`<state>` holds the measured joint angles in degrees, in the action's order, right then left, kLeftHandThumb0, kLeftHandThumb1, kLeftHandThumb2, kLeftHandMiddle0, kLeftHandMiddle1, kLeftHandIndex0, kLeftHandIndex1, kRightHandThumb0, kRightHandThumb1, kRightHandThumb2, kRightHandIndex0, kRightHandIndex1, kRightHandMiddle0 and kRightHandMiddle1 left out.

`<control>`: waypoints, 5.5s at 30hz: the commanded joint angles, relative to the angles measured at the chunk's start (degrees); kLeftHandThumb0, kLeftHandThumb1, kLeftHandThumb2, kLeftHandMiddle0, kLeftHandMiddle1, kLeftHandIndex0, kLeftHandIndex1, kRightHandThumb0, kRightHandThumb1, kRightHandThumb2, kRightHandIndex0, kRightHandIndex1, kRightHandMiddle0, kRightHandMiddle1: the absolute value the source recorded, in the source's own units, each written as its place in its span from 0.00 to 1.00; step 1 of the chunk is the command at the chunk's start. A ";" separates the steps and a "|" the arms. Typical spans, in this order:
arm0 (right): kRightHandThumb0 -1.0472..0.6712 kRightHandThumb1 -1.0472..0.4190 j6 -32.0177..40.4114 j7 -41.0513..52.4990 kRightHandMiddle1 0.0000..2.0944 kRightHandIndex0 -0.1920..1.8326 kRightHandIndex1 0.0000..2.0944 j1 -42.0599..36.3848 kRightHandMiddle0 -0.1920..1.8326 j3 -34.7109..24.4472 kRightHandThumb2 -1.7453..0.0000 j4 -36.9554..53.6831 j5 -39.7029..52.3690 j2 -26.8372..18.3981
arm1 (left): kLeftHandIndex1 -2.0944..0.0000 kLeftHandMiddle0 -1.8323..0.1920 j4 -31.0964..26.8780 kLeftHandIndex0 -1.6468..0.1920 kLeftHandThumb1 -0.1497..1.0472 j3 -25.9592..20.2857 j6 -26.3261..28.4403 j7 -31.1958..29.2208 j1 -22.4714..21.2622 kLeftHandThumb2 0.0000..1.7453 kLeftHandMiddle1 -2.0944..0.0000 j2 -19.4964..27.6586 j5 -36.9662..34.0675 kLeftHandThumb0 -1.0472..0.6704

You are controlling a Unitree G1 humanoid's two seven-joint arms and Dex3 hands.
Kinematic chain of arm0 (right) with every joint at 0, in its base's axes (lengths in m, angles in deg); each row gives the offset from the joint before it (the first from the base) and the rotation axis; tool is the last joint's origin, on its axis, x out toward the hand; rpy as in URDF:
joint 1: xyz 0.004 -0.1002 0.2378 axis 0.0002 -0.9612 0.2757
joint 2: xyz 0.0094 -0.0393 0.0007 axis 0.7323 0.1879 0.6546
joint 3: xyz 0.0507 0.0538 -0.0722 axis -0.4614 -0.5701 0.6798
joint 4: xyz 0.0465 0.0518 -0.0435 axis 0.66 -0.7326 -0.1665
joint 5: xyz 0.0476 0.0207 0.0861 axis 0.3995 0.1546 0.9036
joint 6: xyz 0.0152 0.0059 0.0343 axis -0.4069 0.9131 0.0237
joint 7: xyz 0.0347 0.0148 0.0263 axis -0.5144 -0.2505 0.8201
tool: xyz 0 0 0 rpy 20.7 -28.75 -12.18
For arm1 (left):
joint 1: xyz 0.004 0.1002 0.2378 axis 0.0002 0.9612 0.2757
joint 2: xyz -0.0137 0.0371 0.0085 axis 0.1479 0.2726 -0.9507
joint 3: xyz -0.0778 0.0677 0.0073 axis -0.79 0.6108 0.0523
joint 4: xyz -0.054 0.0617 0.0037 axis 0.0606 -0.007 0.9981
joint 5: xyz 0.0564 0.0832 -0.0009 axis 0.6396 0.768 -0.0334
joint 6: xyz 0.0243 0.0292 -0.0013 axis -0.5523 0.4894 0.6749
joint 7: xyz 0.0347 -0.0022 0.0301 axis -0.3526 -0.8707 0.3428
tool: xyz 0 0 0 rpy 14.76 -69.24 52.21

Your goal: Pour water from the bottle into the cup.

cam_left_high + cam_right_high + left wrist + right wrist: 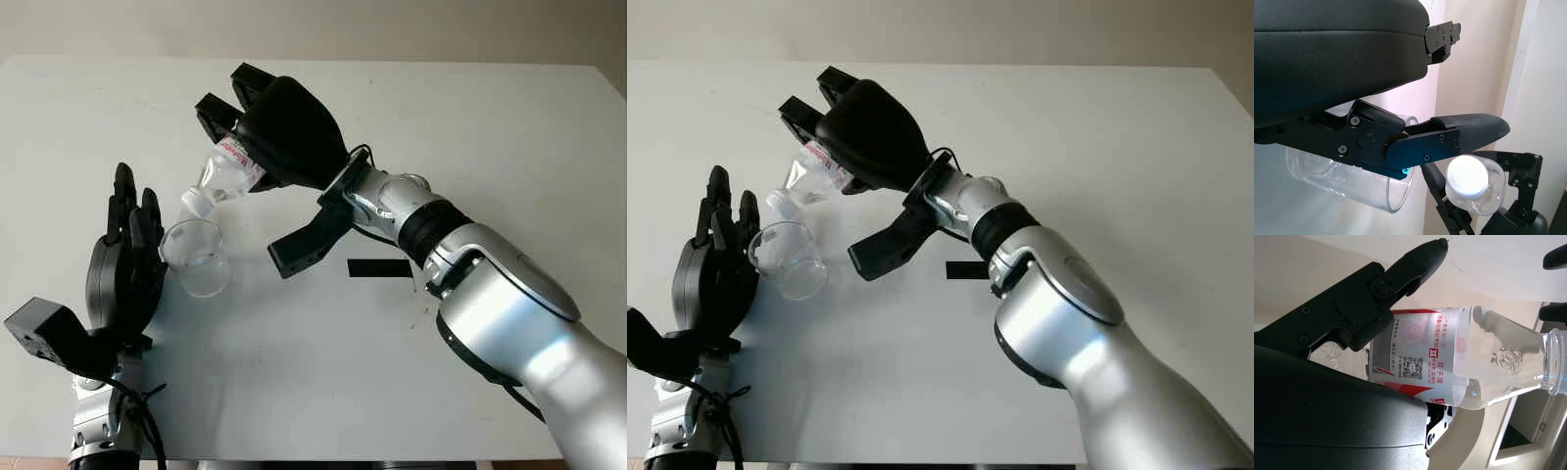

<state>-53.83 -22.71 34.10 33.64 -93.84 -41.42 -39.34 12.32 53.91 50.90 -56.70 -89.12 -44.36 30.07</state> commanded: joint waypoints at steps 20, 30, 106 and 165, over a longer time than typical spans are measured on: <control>0.35 0.08 2.30 -8.44 0.78 0.66 1.00 4.59 0.39 4.98 0.97 -0.24 -5.35 -0.53 | 1.00 1.00 2.87 1.00 1.00 0.57 -0.49 -0.43 1.67 0.34 1.00 -2.09 -0.18 0.12; 0.34 0.11 4.01 -11.24 0.64 0.65 1.00 4.93 0.39 6.98 0.97 -0.47 -7.19 -0.78 | 1.00 1.00 3.81 1.00 1.00 0.04 -0.52 -1.15 1.18 0.34 1.00 -1.94 -0.83 0.12; 0.40 0.00 43.92 66.33 1.00 0.76 1.00 -56.66 0.57 -48.94 0.71 71.49 71.53 -2.21 | 1.00 1.00 0.84 1.00 1.00 -2.91 3.50 -5.18 3.80 0.37 1.00 1.42 -3.14 0.14; 0.04 0.07 10.10 74.95 0.00 0.00 0.00 -66.43 0.00 -49.35 0.97 59.01 65.33 -3.55 | 1.00 1.00 2.56 1.00 1.00 -3.38 2.51 -5.44 2.09 0.38 1.00 3.17 -2.83 0.14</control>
<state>-42.45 52.67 -31.68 -15.60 -35.25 24.27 -42.44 13.74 50.26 53.30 -62.32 -88.22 -40.88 26.72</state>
